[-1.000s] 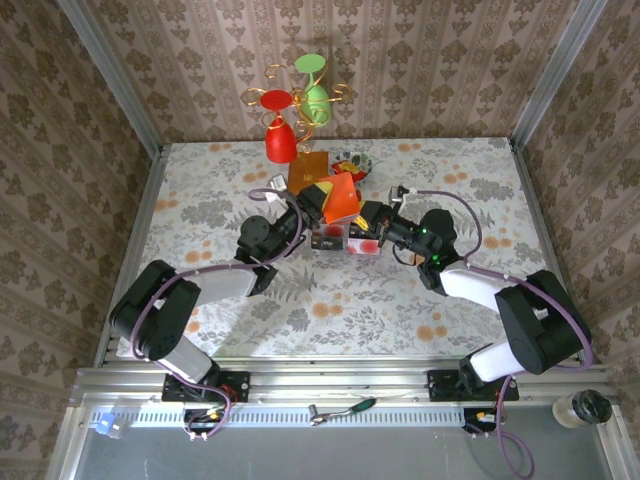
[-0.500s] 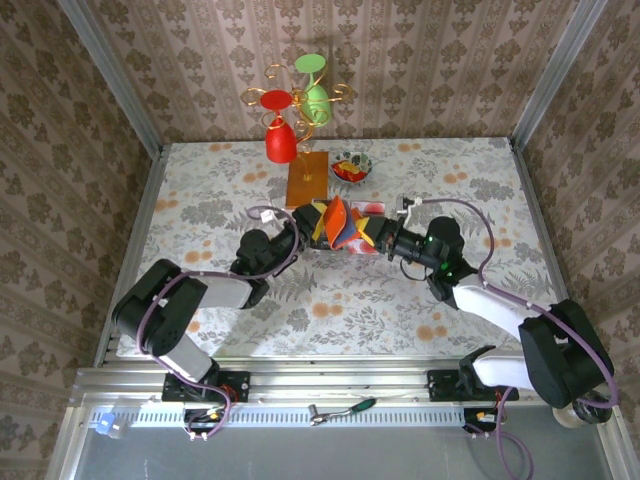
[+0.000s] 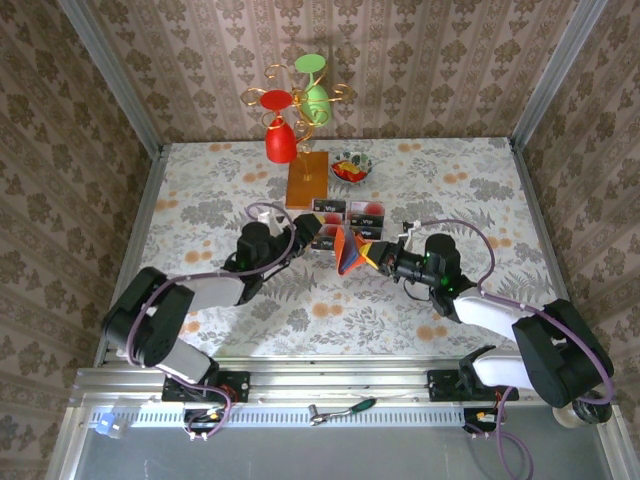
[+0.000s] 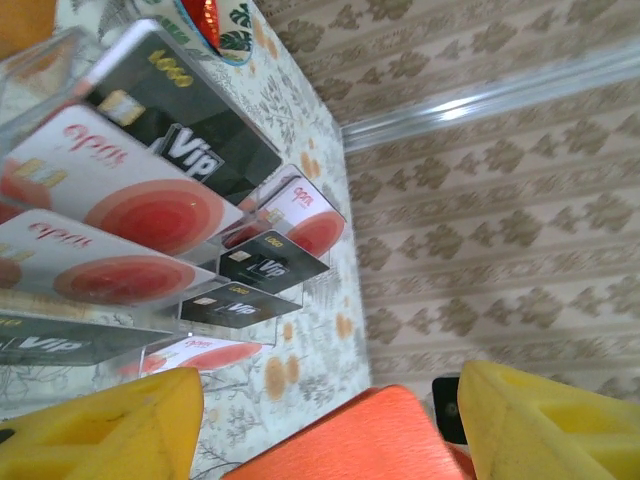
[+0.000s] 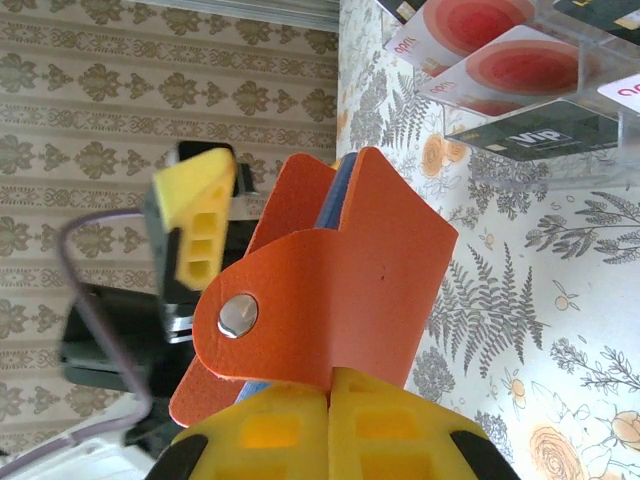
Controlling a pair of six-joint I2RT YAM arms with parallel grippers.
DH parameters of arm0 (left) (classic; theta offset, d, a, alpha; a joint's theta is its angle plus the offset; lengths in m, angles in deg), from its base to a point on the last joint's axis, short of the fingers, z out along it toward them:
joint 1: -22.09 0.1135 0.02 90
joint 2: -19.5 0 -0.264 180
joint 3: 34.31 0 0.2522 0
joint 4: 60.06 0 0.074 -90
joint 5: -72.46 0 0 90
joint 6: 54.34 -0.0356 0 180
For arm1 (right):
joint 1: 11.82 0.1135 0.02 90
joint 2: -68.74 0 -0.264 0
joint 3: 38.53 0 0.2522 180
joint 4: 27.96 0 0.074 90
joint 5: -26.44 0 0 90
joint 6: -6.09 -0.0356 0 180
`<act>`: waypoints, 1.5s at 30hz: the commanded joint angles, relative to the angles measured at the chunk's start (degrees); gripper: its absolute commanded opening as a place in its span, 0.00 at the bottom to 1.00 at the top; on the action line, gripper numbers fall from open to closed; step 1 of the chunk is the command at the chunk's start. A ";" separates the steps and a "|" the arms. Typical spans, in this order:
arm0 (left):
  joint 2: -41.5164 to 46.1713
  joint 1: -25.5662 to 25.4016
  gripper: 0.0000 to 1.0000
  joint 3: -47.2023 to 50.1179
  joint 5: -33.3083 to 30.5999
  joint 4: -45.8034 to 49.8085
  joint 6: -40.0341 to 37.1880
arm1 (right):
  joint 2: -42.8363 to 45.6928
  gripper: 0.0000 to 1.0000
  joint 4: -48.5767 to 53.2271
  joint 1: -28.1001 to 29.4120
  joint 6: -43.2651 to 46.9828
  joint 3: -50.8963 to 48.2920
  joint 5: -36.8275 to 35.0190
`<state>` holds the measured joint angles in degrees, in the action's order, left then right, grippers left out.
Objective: Put the credit cards into the card holder
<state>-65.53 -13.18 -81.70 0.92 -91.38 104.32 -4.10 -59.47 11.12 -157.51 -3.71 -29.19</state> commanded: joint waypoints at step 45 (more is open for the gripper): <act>-5.43 -14.29 0.69 -20.49 -20.63 62.24 -33.24 | -13.14 0.00 -13.72 5.43 2.17 -6.37 -5.14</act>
<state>-69.31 -26.73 -102.09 -19.02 -28.45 71.21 -15.27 -68.06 15.66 -156.05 -9.20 -32.21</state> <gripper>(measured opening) 0.689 0.067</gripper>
